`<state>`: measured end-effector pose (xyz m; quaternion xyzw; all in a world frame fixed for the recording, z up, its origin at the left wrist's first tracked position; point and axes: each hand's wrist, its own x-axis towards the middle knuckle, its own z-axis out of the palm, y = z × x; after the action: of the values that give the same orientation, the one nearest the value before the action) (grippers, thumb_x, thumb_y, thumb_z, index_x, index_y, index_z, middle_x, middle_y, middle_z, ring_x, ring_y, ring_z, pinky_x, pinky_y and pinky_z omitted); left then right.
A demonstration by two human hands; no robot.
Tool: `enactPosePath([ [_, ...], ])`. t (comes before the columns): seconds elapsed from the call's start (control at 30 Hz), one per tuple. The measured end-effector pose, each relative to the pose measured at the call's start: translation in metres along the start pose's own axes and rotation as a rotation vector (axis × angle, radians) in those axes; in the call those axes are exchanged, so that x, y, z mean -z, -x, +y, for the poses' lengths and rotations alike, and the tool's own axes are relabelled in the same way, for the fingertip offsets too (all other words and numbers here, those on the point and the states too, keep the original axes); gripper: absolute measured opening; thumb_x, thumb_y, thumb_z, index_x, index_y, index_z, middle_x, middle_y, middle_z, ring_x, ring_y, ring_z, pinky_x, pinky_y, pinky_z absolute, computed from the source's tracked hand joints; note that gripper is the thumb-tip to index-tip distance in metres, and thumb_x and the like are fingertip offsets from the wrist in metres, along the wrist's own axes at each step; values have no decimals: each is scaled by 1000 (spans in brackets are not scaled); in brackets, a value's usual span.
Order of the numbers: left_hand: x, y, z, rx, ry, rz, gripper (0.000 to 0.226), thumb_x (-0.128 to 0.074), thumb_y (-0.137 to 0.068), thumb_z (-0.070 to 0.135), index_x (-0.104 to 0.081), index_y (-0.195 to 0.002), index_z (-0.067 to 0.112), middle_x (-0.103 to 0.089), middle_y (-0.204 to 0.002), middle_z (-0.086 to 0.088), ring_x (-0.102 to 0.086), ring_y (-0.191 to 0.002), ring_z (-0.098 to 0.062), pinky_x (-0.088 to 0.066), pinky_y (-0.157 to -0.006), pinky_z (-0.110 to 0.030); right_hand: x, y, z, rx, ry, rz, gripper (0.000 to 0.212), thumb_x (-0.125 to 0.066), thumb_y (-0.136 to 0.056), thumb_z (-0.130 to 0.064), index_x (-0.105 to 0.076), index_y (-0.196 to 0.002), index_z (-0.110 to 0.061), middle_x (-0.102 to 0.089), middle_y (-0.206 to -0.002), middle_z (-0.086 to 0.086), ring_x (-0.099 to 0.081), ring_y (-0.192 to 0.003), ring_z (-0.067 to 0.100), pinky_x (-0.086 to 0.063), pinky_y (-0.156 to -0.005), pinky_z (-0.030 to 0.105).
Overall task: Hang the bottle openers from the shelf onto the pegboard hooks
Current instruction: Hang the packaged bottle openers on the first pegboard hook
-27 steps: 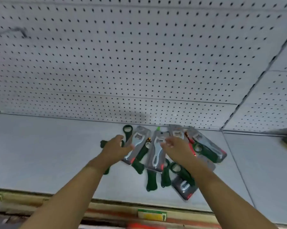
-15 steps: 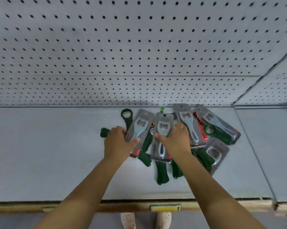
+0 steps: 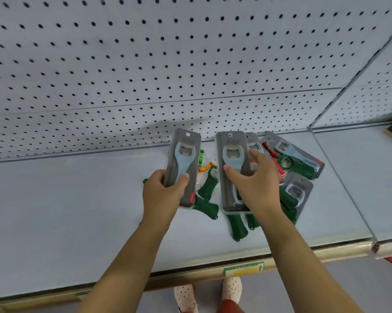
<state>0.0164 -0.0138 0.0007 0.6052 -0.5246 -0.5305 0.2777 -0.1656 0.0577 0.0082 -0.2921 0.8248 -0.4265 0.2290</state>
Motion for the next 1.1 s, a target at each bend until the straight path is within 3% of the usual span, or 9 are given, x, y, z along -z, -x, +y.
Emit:
enactPosePath([
  [0.07, 18, 13, 7, 5, 136, -11, 26, -74, -88, 33, -65, -106, 16, -72, -96, -5, -73, -85, -21, -64, -69, -34, -1, 16, -13, 39, -87, -10, 75, -80, -74, -52, -50, -139, -28, -57, -127, -7, -66, -103, 13, -60, -85, 37],
  [0.13, 38, 25, 13, -6, 242, 23, 20, -75, -88, 30, -68, -101, 16, -73, -92, -8, -73, -81, -24, -63, -70, -34, -4, 31, -29, 98, -158, -51, 71, -80, -74, -53, -51, -135, -31, -57, -124, -9, -69, -95, 13, -62, -79, 38],
  [0.3, 98, 53, 14, 9, 472, 301, 21, -78, -84, 29, -67, -101, 22, -77, -95, -1, -73, -94, -30, -60, -87, -43, -29, 54, -83, 268, -172, -251, 67, -82, -79, -39, -51, -137, -27, -55, -125, -8, -69, -87, 7, -63, -73, 33],
  [0.47, 164, 89, -7, 12, 581, 577, 21, -76, -87, 25, -67, -104, 18, -79, -96, -2, -75, -93, -27, -60, -85, -43, -85, 93, -125, 424, -207, -601, 44, -82, -81, -32, -50, -102, -54, -49, -112, -22, -60, -84, -13, -50, -66, 6],
  [0.53, 193, 102, -22, 6, 592, 667, 21, -75, -89, 25, -68, -107, 16, -79, -99, -4, -74, -96, -27, -59, -86, -43, -113, 116, -136, 452, -191, -710, 48, -81, -82, -31, -50, -115, -49, -46, -112, -24, -52, -85, -25, -43, -65, -2],
  [0.73, 289, 142, -66, -24, 688, 842, 37, -76, -84, 43, -68, -114, 21, -77, -110, -5, -71, -106, -29, -54, -97, -52, -194, 205, -166, 589, -140, -851, 66, -81, -79, -36, -52, -138, -30, -47, -120, -14, -51, -89, -16, -40, -74, -3],
  [0.8, 326, 149, -82, -31, 726, 871, 57, -78, -74, 58, -67, -119, 23, -74, -117, -1, -68, -114, -26, -50, -103, -52, -219, 234, -178, 624, -147, -840, 67, -82, -79, -36, -53, -139, -28, -47, -120, -15, -53, -89, -12, -41, -77, -1],
  [0.93, 416, 157, -107, -97, 690, 804, 24, -63, -95, 38, -66, -111, 20, -78, -102, -4, -75, -93, -21, -60, -74, -35, -266, 300, -209, 791, -180, -653, 68, -82, -79, -33, -52, -139, -26, -43, -118, -15, -53, -97, -7, -43, -82, 1],
  [1.1, 518, 173, -110, -181, 553, 753, 18, -59, -99, 31, -64, -112, 20, -79, -97, -2, -77, -84, -21, -61, -64, -29, -307, 373, -260, 932, -343, -369, 75, -84, -78, -25, -49, -143, -12, -44, -123, -4, -57, -103, 16, -53, -86, 13],
])
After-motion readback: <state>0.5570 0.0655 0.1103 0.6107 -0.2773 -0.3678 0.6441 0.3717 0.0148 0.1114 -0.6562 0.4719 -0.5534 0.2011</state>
